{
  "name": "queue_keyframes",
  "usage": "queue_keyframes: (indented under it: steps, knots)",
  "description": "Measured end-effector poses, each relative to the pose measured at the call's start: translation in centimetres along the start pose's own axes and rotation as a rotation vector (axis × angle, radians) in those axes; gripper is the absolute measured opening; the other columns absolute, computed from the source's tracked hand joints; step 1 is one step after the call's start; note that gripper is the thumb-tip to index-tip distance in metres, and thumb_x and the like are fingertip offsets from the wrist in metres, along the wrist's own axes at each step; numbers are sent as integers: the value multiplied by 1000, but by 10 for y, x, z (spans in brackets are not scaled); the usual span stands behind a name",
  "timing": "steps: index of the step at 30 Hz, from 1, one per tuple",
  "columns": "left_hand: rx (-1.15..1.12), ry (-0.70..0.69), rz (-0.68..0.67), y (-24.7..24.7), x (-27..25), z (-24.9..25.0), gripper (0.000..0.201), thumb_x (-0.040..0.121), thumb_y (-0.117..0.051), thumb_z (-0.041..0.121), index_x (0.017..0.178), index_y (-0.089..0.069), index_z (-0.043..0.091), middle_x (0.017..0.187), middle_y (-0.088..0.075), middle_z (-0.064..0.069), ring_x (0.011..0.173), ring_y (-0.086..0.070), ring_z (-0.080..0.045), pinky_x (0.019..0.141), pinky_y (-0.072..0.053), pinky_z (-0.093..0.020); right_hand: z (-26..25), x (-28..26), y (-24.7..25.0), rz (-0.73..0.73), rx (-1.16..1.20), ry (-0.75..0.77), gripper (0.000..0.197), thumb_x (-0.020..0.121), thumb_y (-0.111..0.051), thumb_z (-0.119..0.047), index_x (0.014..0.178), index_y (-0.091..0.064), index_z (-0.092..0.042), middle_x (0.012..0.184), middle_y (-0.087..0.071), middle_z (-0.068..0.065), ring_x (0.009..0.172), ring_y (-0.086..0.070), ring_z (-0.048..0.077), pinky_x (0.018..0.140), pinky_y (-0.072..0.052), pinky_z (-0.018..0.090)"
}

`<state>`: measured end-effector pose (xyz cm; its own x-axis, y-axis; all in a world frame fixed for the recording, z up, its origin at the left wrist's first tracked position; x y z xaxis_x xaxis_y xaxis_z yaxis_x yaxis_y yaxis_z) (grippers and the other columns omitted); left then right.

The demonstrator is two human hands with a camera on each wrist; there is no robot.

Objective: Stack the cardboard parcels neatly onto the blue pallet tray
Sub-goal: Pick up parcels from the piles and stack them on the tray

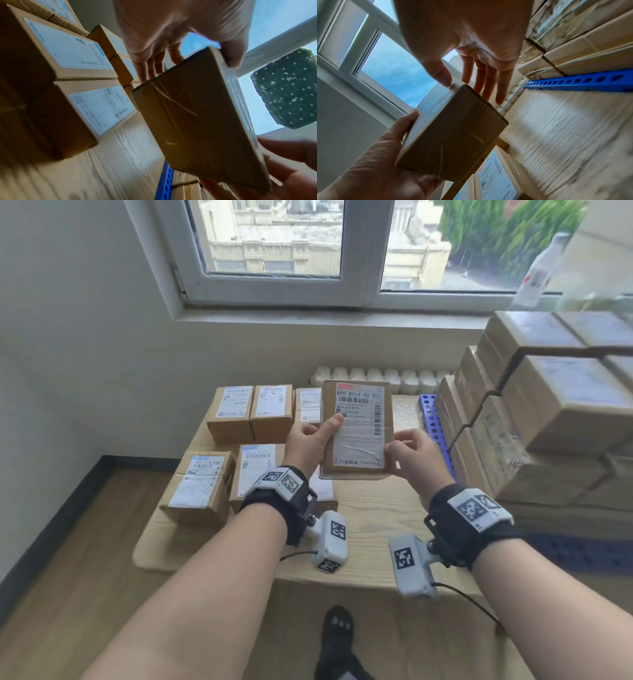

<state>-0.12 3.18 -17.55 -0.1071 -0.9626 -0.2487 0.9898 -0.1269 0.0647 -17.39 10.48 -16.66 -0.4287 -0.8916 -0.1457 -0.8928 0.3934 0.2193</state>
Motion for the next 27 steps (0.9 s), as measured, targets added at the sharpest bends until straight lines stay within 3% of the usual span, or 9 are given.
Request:
queue_keyframes:
  steps: [4, 8, 11, 14, 15, 17, 21, 24, 27]
  knots:
    - [-76, 21, -75, -25, -30, -3, 60, 81, -71, 51, 120, -48, 12, 117, -63, -8, 101, -66, -21, 78, -59, -42, 5, -26, 29, 60, 48, 3, 12, 94, -58, -23, 105, -53, -21, 100, -63, 0, 91, -64, 16, 74, -52, 31]
    - [-93, 23, -180, -54, -52, -2, 54, 90, -66, 38, 129, -41, 11, 119, -61, -8, 98, -65, -18, 61, -55, -31, 11, -47, 61, 103, 76, -17, 38, 95, -57, -34, 126, -51, -15, 114, -64, 3, 101, -64, 17, 85, -52, 34]
    - [-66, -8, -253, -77, -66, 0, 56, 91, -64, 37, 135, -40, 14, 124, -61, -10, 105, -65, -21, 64, -57, -33, 11, -62, 84, 134, 118, -10, 45, 93, -57, -41, 127, -51, -13, 119, -63, 6, 107, -63, 19, 92, -52, 39]
    - [-55, -49, -312, -100, -83, 6, 52, 93, -61, 34, 136, -39, 17, 114, -62, -3, 99, -65, -15, 65, -57, -32, 10, -76, 106, 141, 160, -24, 72, 76, -59, -55, 133, -49, -12, 120, -64, 8, 107, -65, 22, 93, -54, 48]
    - [-56, -67, -321, -107, -90, 9, 50, 94, -60, 33, 136, -39, 18, 109, -62, 0, 94, -65, -12, 64, -56, -30, 10, -79, 113, 142, 181, -19, 72, 76, -59, -55, 132, -49, -11, 119, -65, 9, 104, -66, 22, 89, -56, 47]
    - [-63, -110, -336, -122, -102, 15, 52, 90, -63, 38, 134, -41, 20, 106, -64, 0, 89, -66, -10, 64, -56, -30, 11, -83, 131, 155, 207, -2, 54, 89, -58, -45, 130, -50, -11, 115, -67, 9, 97, -68, 20, 75, -56, 38]
    - [-57, -191, -313, -156, -120, 20, 70, 60, -68, 64, 119, -48, 32, 110, -69, -7, 96, -71, -21, 85, -59, -46, 14, -88, 172, 189, 175, 49, 43, 97, -52, -35, 130, -50, -8, 115, -66, 7, 91, -66, 10, 65, -50, 23]
    - [-37, -228, -307, -185, -133, 26, 59, 60, -66, 68, 110, -51, 39, 108, -70, -6, 97, -72, -22, 89, -56, -51, 13, -92, 207, 184, 147, 84, 44, 98, -51, -34, 132, -49, -7, 110, -66, 2, 87, -64, 4, 56, -47, 10]
    - [-62, -284, -292, -218, -150, 38, 69, 62, -65, 67, 119, -51, 31, 112, -69, -7, 101, -70, -22, 91, -55, -50, 8, -93, 246, 182, 130, 127, 46, 98, -52, -33, 134, -48, -6, 111, -64, 2, 89, -63, 2, 57, -47, 7]
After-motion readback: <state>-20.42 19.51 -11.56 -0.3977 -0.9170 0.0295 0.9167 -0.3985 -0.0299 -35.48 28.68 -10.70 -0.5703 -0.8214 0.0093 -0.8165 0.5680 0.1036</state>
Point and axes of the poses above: each hand's wrist, its own x-axis towards the middle knuckle, its own y-axis out of the back of the hand, z = x × y, the point moved 3 cm from there along x, towards the middle knuckle
